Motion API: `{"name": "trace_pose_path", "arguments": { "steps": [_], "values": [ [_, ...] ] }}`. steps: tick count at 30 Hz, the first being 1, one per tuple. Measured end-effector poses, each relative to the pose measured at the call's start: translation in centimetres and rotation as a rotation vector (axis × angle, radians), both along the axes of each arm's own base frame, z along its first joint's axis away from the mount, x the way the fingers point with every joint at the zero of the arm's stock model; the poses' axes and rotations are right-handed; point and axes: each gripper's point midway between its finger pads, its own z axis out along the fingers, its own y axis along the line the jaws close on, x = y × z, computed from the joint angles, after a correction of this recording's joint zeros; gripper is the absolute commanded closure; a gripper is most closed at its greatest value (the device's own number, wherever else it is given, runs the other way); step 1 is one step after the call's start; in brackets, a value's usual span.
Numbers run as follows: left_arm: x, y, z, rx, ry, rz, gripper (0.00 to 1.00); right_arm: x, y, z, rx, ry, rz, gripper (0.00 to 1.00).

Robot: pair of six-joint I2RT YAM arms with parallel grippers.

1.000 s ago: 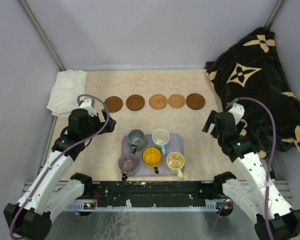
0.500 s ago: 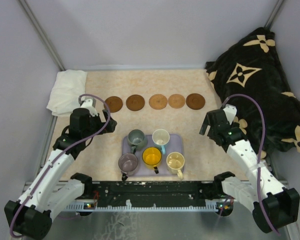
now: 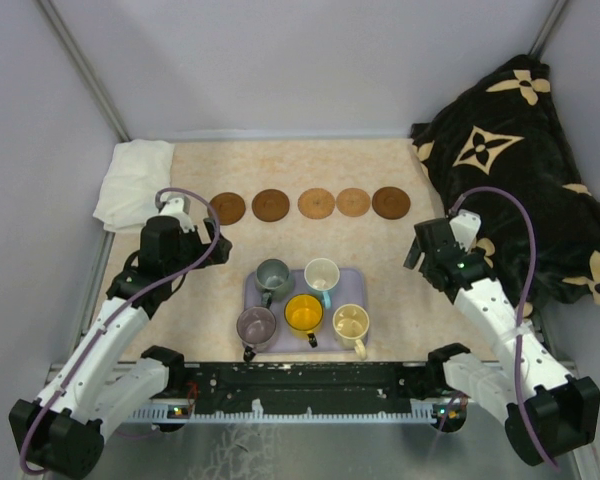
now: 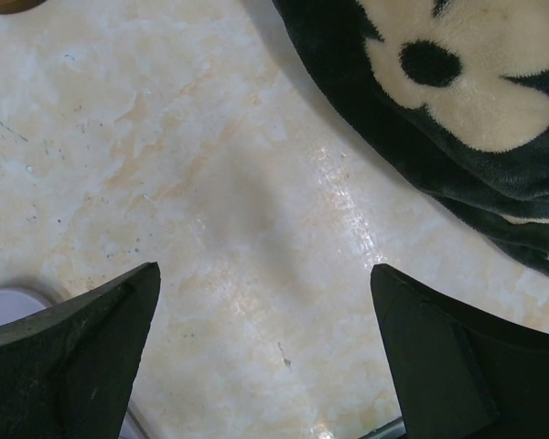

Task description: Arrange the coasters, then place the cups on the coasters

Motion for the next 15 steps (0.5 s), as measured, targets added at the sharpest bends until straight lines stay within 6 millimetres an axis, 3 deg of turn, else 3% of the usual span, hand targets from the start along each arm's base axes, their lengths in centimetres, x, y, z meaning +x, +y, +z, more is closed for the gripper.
{"name": "trace_pose_path", "arguments": {
  "steps": [5,9,15],
  "values": [
    [0.0,0.0,-0.1,0.002,0.003,0.002,0.00,0.0,1.8,0.6,0.022,-0.035,0.078,0.01],
    [0.0,0.0,-0.2,0.000,0.005,0.004,0.00,-0.2,5.5,1.9,0.082,-0.105,0.211,0.01],
    [-0.1,0.0,-0.6,-0.001,0.018,0.005,0.00,-1.8,10.6,1.3,0.076,-0.066,0.371,0.12]
  ]
}}
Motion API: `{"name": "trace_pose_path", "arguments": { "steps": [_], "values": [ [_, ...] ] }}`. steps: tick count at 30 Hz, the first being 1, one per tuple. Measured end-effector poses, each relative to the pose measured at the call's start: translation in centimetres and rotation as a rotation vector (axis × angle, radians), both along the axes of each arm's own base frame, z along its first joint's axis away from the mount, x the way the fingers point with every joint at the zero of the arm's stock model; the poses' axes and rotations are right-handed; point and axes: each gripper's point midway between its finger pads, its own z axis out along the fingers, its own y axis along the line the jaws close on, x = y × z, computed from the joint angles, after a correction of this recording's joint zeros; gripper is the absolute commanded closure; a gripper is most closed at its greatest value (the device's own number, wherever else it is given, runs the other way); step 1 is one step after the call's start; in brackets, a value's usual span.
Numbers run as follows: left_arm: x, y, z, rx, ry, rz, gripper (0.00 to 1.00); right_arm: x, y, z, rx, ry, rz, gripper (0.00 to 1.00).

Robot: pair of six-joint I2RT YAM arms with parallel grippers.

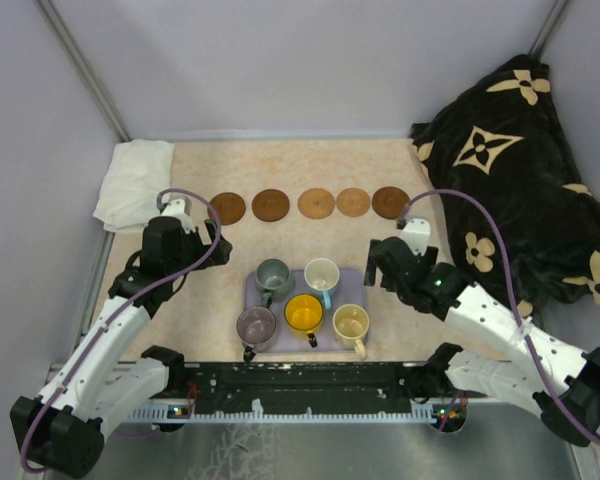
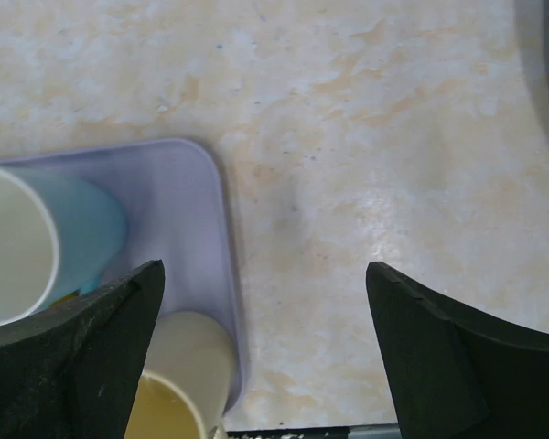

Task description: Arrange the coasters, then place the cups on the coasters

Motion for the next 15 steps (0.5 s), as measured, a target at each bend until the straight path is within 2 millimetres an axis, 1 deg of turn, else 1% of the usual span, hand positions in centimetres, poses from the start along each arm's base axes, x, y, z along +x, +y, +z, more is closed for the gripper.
{"name": "trace_pose_path", "arguments": {
  "steps": [2,6,8,9,11,15],
  "values": [
    [0.0,0.0,-0.3,0.001,0.008,0.001,0.00,-0.7,1.8,0.2,-0.009,0.007,0.051,0.18],
    [-0.1,0.0,-0.5,0.000,0.015,0.003,0.00,-1.3,5.1,1.7,0.003,-0.014,0.115,0.43],
    [-0.1,0.0,-0.5,0.000,0.015,0.003,0.00,-1.5,6.7,2.4,0.014,-0.026,0.146,0.53],
    [0.0,0.0,-0.5,0.000,0.015,0.004,0.00,-1.7,7.5,2.8,0.022,-0.032,0.161,0.55],
    [0.0,0.0,-0.5,0.000,0.015,0.004,0.00,-1.9,8.6,3.1,0.033,-0.036,0.184,0.55],
    [-0.1,0.0,-0.5,0.000,0.015,0.004,0.00,-1.9,10.0,2.6,0.057,-0.023,0.208,0.54]
  ]
}}
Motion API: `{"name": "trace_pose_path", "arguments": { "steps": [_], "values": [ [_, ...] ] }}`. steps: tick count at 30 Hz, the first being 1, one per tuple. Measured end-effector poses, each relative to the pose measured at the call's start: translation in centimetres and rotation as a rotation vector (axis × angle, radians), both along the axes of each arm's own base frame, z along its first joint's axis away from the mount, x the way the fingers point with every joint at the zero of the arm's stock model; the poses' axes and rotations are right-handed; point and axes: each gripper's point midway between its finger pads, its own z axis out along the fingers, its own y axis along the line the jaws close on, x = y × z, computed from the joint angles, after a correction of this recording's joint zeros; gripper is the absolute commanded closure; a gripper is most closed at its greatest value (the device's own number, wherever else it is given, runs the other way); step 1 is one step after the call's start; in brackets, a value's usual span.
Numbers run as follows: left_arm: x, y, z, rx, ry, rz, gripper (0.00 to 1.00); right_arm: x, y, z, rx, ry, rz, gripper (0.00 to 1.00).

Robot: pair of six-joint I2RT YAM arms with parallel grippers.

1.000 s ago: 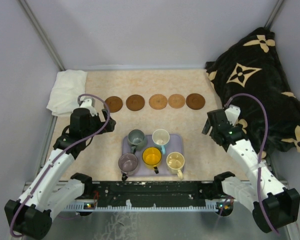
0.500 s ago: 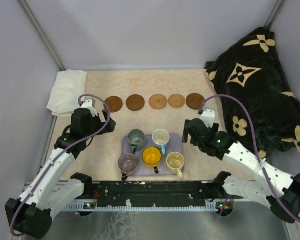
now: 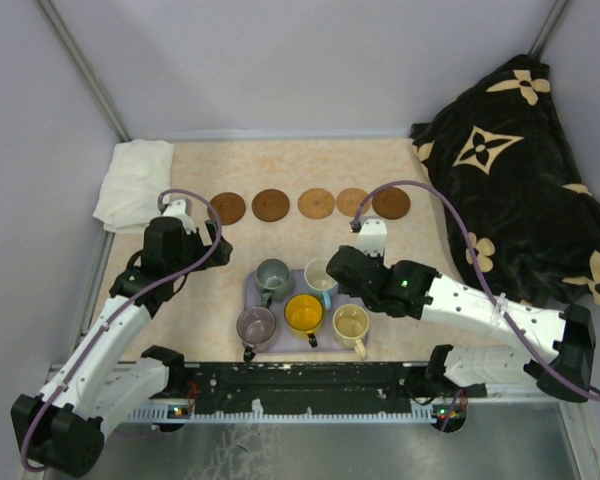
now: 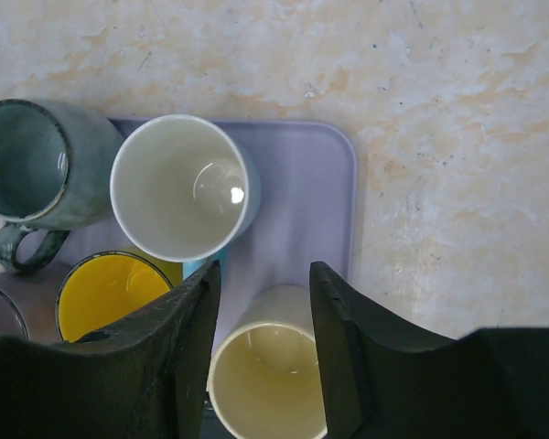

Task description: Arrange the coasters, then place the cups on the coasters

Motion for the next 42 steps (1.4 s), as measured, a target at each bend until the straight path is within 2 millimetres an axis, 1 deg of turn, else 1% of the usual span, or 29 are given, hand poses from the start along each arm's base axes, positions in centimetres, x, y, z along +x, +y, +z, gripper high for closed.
{"name": "trace_pose_path", "arguments": {
  "steps": [3,6,15,18,23,31,42],
  "values": [
    [0.0,0.0,0.0,0.000,0.000,0.000,0.00,0.0,0.9,-0.4,0.017,0.016,0.013,0.49],
    [0.0,0.0,0.0,0.000,0.001,0.000,0.00,-0.1,1.8,-0.9,0.030,0.028,0.028,0.46],
    [0.1,-0.1,-0.5,-0.003,0.019,0.005,0.00,-0.7,3.7,-3.2,0.028,0.088,0.075,0.45],
    [0.1,-0.1,-0.5,-0.004,0.019,0.005,0.00,-1.0,3.9,-3.9,0.017,0.108,0.087,0.45],
    [0.1,-0.1,-0.5,-0.004,0.020,0.005,0.00,-1.2,4.2,-4.6,0.007,0.128,0.095,0.45],
    [0.0,-0.1,-0.7,-0.002,0.024,0.006,0.00,-1.6,4.2,-5.8,-0.009,0.159,0.099,0.45],
    [0.0,-0.1,-0.7,-0.002,0.025,0.006,0.00,-1.4,4.6,-7.0,-0.029,0.172,0.091,0.47]
  ]
}}
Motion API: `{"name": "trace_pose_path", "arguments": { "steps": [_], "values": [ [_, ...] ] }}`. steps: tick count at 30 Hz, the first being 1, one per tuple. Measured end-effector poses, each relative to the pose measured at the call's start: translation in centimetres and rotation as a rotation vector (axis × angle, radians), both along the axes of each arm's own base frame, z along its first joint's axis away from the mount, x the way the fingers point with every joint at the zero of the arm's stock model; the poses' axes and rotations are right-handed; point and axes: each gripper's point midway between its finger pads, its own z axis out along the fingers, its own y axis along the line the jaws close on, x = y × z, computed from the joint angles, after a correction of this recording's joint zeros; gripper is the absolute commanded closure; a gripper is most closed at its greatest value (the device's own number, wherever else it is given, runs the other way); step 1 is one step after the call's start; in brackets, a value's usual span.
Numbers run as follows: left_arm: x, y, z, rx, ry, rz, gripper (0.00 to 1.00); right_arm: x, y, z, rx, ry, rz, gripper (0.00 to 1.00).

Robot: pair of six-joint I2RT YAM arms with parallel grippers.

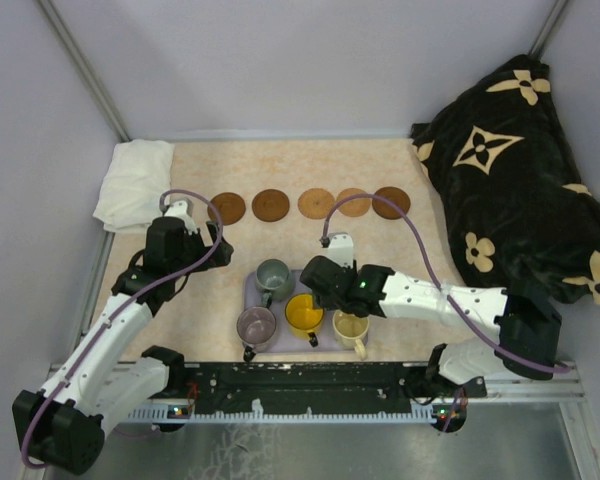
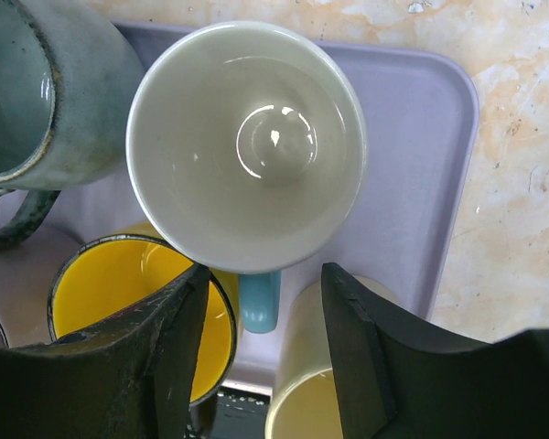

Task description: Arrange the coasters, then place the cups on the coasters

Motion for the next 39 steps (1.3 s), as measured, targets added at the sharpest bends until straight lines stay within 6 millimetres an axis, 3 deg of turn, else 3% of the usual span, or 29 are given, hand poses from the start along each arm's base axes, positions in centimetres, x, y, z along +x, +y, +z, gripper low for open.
{"name": "trace_pose_path", "arguments": {
  "steps": [15,29,39],
  "values": [
    [0.0,-0.1,-0.3,0.001,0.010,-0.003,0.00,0.8,0.7,0.1,0.004,-0.019,-0.042,0.49],
    [0.0,-0.3,-0.5,-0.005,0.020,-0.016,0.00,0.6,-1.1,1.6,0.053,-0.056,-0.088,0.49],
    [-0.1,-0.4,-0.5,-0.006,0.022,-0.019,0.00,0.2,-1.5,-0.3,-0.015,-0.020,-0.088,0.52]
  ]
}}
